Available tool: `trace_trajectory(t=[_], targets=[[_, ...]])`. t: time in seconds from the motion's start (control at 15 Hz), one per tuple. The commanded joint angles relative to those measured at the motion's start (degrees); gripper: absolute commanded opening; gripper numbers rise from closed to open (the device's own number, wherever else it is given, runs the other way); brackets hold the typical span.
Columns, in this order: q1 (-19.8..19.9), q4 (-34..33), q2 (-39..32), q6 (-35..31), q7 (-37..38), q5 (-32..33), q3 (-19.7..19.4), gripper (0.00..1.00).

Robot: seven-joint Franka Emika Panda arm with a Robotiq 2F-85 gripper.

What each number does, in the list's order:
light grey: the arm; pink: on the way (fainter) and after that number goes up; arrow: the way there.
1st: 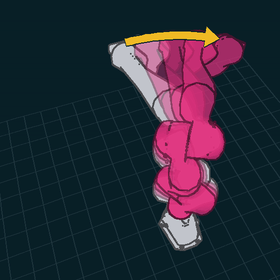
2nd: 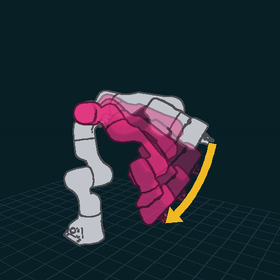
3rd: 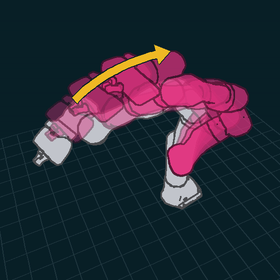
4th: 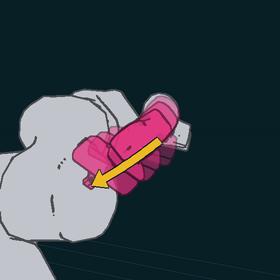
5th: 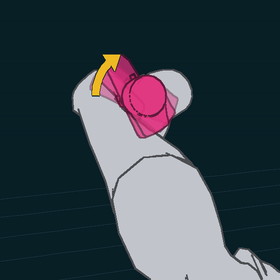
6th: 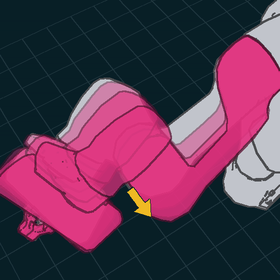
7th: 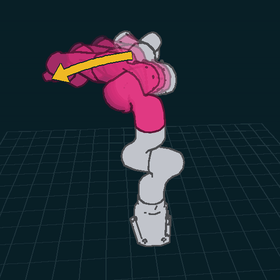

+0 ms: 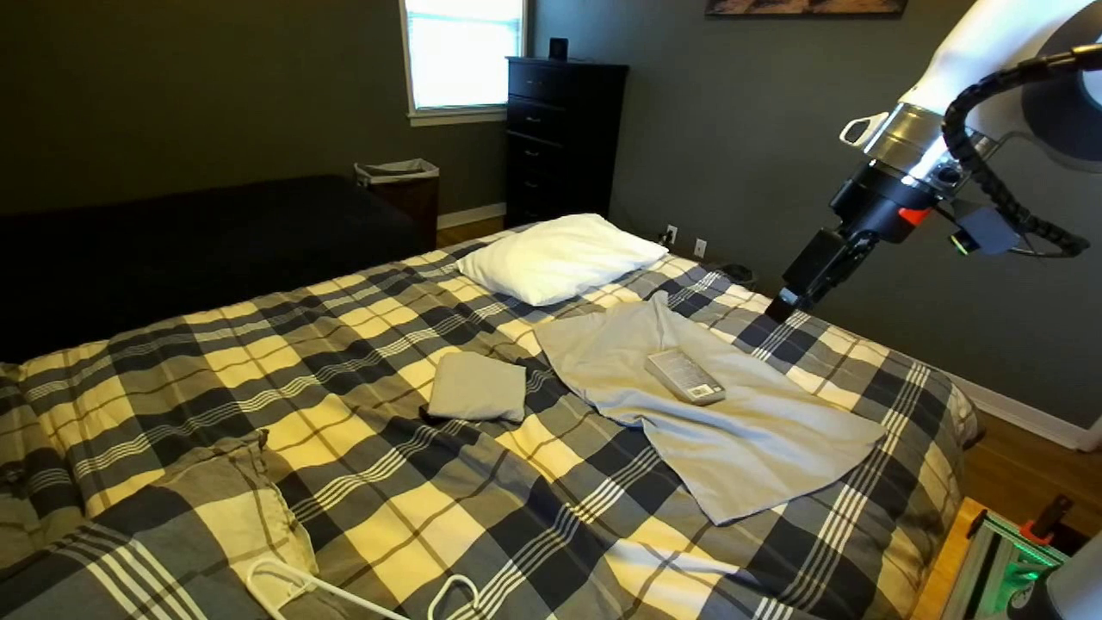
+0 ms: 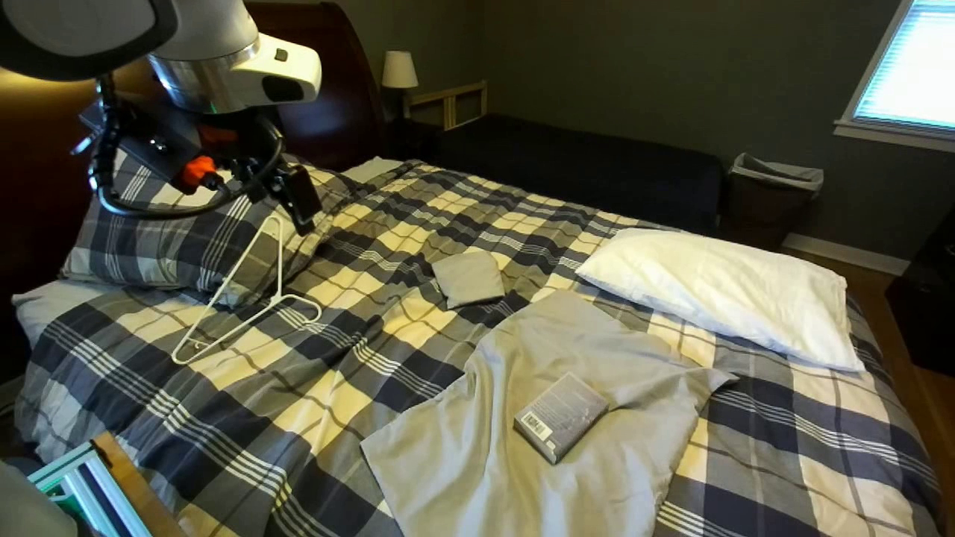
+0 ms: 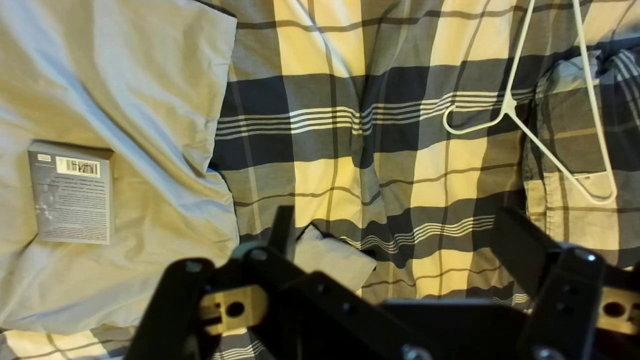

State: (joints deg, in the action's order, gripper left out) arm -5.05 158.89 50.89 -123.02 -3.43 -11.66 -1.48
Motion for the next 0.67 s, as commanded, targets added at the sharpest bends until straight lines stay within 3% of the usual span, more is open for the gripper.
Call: trace_trajectory(t=[0.0, 0.6], targets=[[0.3, -0.1, -0.4, -0.3, 0.3, 0.3, 0.3, 1.00], [8.4, 0.1, -14.5, -1.9, 4.3, 11.9, 3.1, 1.00]])
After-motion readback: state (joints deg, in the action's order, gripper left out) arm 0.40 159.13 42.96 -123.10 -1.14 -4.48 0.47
